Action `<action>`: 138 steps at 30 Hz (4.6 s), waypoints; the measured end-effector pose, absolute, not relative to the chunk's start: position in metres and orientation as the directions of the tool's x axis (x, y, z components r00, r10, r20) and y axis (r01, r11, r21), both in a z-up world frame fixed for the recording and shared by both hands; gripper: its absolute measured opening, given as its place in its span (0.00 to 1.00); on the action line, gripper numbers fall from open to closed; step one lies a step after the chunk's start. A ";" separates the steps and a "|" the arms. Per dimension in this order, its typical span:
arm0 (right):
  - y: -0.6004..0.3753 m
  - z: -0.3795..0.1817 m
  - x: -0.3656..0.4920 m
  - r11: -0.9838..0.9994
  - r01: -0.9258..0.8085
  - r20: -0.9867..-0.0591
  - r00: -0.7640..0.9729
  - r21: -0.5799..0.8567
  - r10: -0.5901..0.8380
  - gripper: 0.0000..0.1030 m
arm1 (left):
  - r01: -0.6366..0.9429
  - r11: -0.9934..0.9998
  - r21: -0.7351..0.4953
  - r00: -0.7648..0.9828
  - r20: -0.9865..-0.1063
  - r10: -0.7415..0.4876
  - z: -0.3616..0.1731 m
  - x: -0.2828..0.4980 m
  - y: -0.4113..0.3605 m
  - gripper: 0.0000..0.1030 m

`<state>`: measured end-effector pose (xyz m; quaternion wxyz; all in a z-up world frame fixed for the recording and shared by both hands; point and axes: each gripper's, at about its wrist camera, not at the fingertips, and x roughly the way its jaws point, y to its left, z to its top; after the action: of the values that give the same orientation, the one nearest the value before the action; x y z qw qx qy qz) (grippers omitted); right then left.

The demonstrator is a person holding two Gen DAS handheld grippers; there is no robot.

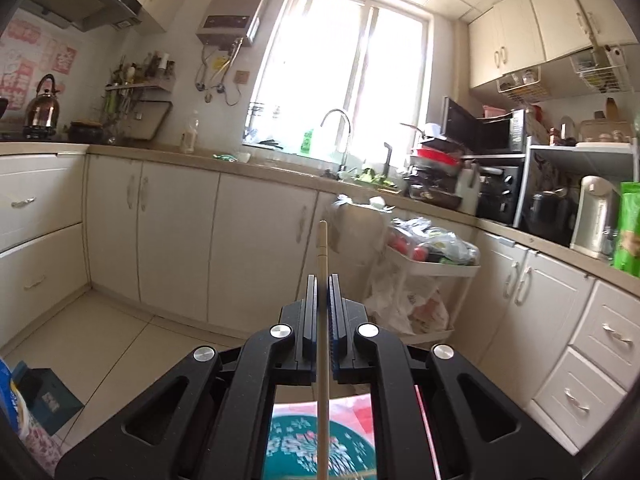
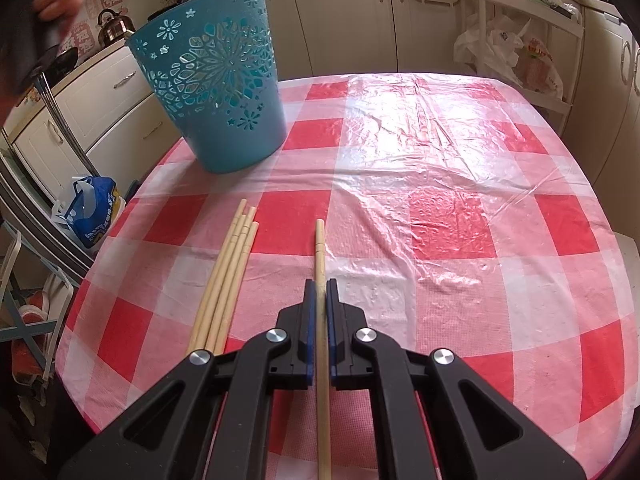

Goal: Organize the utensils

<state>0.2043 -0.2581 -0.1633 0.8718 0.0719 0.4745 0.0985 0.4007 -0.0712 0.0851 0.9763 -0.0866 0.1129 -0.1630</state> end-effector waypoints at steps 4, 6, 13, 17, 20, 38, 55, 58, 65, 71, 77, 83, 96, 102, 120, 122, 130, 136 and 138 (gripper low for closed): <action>-0.258 -0.163 0.204 0.971 -0.105 -0.814 0.530 0.215 0.238 0.06 | 0.250 0.945 -0.210 0.910 -0.281 -0.303 0.059 0.432 -0.077 0.05; -0.258 -0.163 0.205 0.972 -0.107 -0.815 0.530 0.211 0.235 0.06 | 0.236 0.952 -0.195 0.906 -0.310 -0.288 0.050 0.436 -0.078 0.05; -0.256 -0.163 0.205 0.973 -0.110 -0.816 0.530 0.204 0.231 0.06 | 0.218 0.959 -0.179 0.883 -0.383 -0.272 0.018 0.429 -0.067 0.05; -0.255 -0.163 0.205 0.972 -0.115 -0.816 0.528 0.205 0.235 0.06 | 0.233 0.957 -0.170 0.865 -0.413 -0.284 0.008 0.418 -0.062 0.05; -0.255 -0.162 0.204 0.967 -0.130 -0.813 0.523 0.218 0.254 0.12 | 0.254 0.958 -0.132 0.841 -0.460 -0.286 -0.001 0.402 -0.060 0.21; -0.227 -0.159 0.201 0.978 -0.206 -0.847 0.515 0.022 0.128 0.05 | 0.104 0.960 -0.261 0.769 -0.591 -0.244 -0.117 0.268 0.011 0.68; -0.248 0.002 0.241 0.786 -0.292 -0.261 0.832 0.545 0.490 0.05 | 0.060 0.919 -0.390 0.717 -0.623 -0.311 -0.146 0.272 0.018 0.70; -0.232 0.028 0.278 0.785 -0.305 -0.180 0.869 0.539 0.461 0.06 | 0.061 0.917 -0.393 0.714 -0.625 -0.315 -0.146 0.273 0.018 0.70; -0.215 0.043 0.359 0.823 -0.227 -0.130 0.932 0.521 0.339 0.06 | 0.065 0.902 -0.426 0.715 -0.610 -0.340 -0.147 0.274 0.021 0.70; -0.205 0.013 0.397 0.863 -0.153 -0.278 0.907 0.482 0.316 0.06 | 0.056 0.884 -0.464 0.718 -0.596 -0.358 -0.150 0.274 0.028 0.70; -0.200 -0.004 0.377 0.877 -0.175 -0.329 0.879 0.448 0.344 0.06 | 0.042 0.879 -0.475 0.717 -0.598 -0.357 -0.151 0.275 0.030 0.71; -0.216 -0.007 0.305 0.887 -0.197 -0.319 0.882 0.419 0.347 0.26 | 0.027 0.883 -0.469 0.714 -0.609 -0.346 -0.152 0.276 0.031 0.72; -0.225 -0.149 0.192 0.959 -0.125 -0.746 0.605 0.255 0.277 0.22 | 0.012 0.902 -0.431 0.693 -0.647 -0.318 -0.154 0.280 0.024 0.74; -0.218 -0.158 0.201 0.969 -0.135 -0.782 0.572 0.209 0.249 0.21 | 0.007 0.906 -0.423 0.686 -0.657 -0.311 -0.155 0.282 0.023 0.74; -0.213 -0.163 0.202 0.987 -0.147 -0.821 0.554 0.066 0.137 0.11 | 0.006 0.909 -0.418 0.683 -0.662 -0.309 -0.156 0.283 0.021 0.75; -0.219 -0.163 0.203 0.989 -0.130 -0.822 0.554 0.068 0.129 0.09 | 0.006 0.909 -0.417 0.683 -0.662 -0.309 -0.156 0.283 0.021 0.75; -0.243 -0.163 0.204 0.988 -0.072 -0.819 0.552 0.139 0.156 0.06 | 0.051 0.932 -0.359 0.640 -0.705 -0.307 -0.156 0.285 0.005 0.76; -0.259 -0.165 0.204 0.967 -0.034 -0.803 0.551 0.251 0.228 0.05 | 0.202 0.952 -0.228 0.556 -0.774 -0.303 -0.152 0.275 -0.050 0.77; -0.263 -0.165 0.204 0.963 -0.025 -0.799 0.553 0.267 0.236 0.05 | 0.229 0.956 -0.181 0.544 -0.791 -0.280 -0.153 0.272 -0.067 0.77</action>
<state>0.2044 -0.2633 -0.1651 0.8738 0.1130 0.4670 0.0746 0.2720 -0.0672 -0.1526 0.8783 -0.0283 0.4547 -0.1450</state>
